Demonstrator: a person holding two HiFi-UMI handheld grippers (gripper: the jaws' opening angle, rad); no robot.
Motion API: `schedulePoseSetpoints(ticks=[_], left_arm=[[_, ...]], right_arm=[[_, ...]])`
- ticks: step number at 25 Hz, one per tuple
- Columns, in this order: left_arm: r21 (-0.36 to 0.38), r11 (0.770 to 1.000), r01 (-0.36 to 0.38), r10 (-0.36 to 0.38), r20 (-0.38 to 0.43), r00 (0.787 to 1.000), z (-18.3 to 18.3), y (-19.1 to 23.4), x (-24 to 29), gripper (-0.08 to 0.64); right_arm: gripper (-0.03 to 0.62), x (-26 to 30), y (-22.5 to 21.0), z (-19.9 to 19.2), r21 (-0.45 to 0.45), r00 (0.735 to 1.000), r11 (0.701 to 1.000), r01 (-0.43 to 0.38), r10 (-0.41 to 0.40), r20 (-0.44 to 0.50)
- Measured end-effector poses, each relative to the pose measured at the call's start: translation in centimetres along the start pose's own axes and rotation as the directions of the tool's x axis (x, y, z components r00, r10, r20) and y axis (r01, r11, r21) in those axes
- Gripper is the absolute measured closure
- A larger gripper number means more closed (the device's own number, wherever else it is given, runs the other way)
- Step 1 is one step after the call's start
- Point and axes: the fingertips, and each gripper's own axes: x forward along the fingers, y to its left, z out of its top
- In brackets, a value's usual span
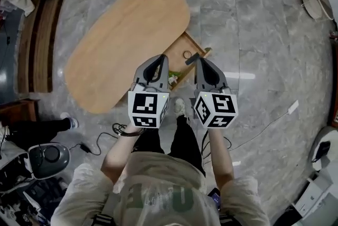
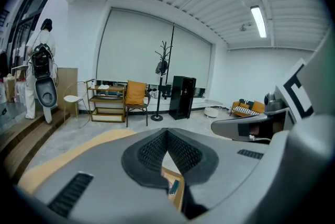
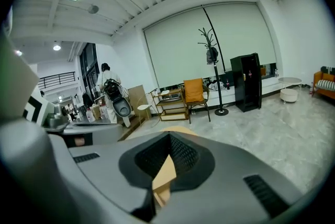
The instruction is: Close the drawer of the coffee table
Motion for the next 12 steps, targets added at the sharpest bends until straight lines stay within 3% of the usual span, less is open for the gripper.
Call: schedulePoseSetpoints(ticks=[3,7,12], left_arm=[[-0.014,1.0,0.019,-0.019,0.05,0.999,-3.6,0.5,3.0,0.552],[0.029,0.998,0.049,-0.05,0.041,0.998,-10.5,0.6,7.0,0.552],[-0.01,1.0,-0.018,0.018,0.025,1.0,-18.1,1.8,11.4,0.552]], right_arm=[[0.588,3.1,-3.2,-4.1,0.02,1.0,0.999,0.027,-0.027,-0.014],[0.588,6.4,-7.2,-11.4,0.064,0.997,0.995,0.078,-0.077,-0.018],[0.588,10.4,-10.0,-20.3,0.05,0.995,0.994,0.092,-0.09,-0.053]])
